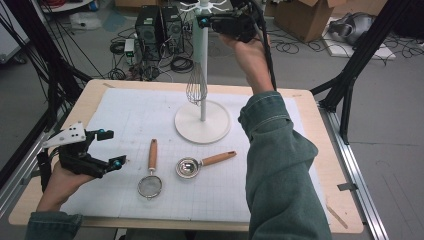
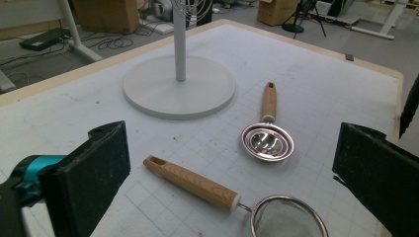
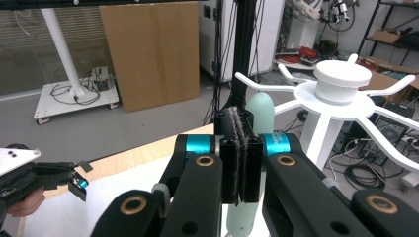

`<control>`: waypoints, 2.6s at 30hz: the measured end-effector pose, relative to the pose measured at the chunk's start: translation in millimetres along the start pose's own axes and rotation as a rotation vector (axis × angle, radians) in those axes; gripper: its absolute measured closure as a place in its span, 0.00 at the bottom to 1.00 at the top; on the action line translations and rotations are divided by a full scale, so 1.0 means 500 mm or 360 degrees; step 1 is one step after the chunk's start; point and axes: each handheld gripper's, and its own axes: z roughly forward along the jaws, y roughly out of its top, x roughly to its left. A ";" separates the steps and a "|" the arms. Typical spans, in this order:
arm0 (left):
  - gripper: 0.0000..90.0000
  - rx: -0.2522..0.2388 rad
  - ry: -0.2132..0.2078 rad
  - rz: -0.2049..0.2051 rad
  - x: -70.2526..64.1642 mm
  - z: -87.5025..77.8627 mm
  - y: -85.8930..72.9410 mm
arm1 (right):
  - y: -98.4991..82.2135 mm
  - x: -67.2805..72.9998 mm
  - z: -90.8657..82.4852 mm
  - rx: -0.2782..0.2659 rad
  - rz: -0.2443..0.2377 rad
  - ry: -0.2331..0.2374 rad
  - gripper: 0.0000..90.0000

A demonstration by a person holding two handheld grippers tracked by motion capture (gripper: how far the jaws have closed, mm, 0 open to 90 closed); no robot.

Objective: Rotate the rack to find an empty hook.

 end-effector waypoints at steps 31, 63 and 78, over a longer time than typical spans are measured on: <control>0.02 0.0003 0.0006 -0.0006 0.004 -0.002 -0.002 | -0.027 -0.055 -0.050 -0.0092 0.0076 0.0015 1.00; 0.02 -0.0013 0.0016 -0.0014 0.008 -0.010 -0.002 | -0.042 -0.011 -0.051 -0.0117 0.0081 0.0067 0.76; 0.02 0.0005 0.0057 -0.0019 -0.001 0.009 -0.006 | -0.251 0.029 -0.152 -0.0060 0.0171 0.0059 0.40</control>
